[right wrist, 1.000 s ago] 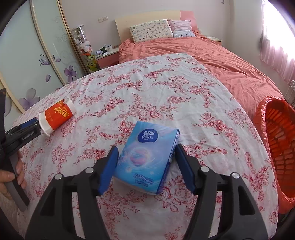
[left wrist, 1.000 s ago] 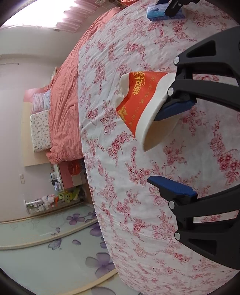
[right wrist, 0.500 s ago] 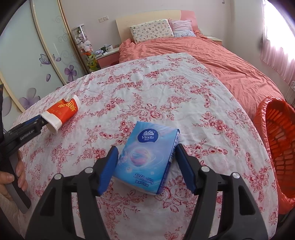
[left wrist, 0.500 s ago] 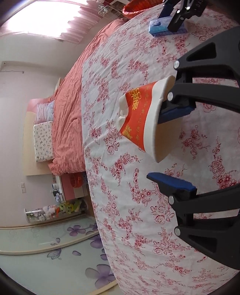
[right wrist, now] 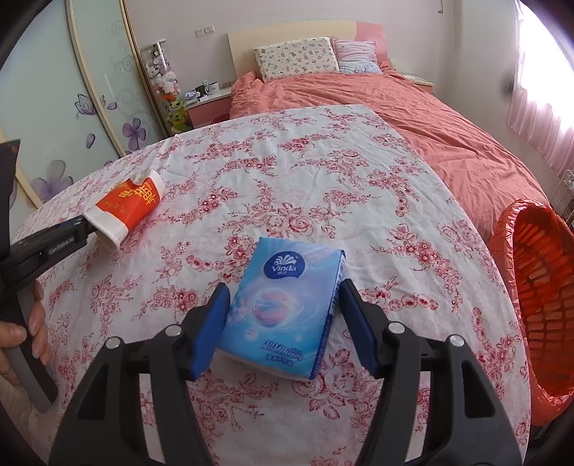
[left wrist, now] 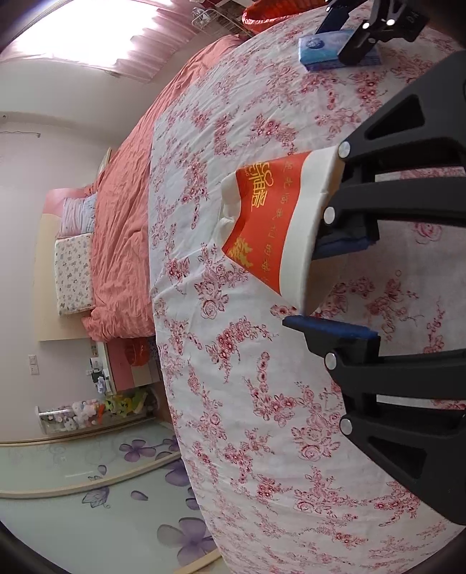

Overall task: Collect trash
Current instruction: 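Close the right tool on the blue Vinda tissue pack, then grasp the red-and-white paper cup rim with the left tool while the right tool holds the tissues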

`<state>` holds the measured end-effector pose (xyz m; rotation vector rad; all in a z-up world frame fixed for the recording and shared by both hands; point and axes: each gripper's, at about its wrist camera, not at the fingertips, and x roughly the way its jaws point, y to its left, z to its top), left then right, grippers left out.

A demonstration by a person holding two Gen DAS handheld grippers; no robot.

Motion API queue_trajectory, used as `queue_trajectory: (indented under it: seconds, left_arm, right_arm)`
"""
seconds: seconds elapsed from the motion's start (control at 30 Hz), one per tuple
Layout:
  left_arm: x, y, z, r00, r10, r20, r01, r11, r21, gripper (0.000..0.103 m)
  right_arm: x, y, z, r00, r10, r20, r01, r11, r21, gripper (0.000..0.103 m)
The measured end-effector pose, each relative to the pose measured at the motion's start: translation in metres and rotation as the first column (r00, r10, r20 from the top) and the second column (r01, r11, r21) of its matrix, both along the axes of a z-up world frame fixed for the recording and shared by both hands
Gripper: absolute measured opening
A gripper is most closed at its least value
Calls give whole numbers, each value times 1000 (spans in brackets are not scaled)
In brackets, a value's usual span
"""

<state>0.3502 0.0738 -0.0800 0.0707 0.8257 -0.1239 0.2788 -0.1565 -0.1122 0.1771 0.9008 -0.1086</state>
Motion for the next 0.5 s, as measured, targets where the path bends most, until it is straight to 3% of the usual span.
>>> queue_trajectory:
  seconds: [0.03, 0.1, 0.37, 0.5]
  left_arm:
    - [2, -3, 0, 1000, -7, -4, 7, 1000, 0, 30]
    - [3, -6, 0, 1000, -13, -5, 13, 1000, 2, 14]
    - [-20, 4, 3, 999, 36, 14, -36, 999, -17, 10]
    - [-55, 11, 0, 999, 44, -11, -44, 999, -30, 10]
  right_arm:
    - [0, 0, 0, 1000, 1, -1, -1, 1000, -1, 62]
    - [0, 0, 0, 1000, 1, -1, -1, 1000, -1, 62]
    - [-6, -3, 0, 1000, 6, 6, -6, 1000, 10, 56]
    - [-21, -4, 0, 1000, 23, 4, -23, 1000, 0, 55]
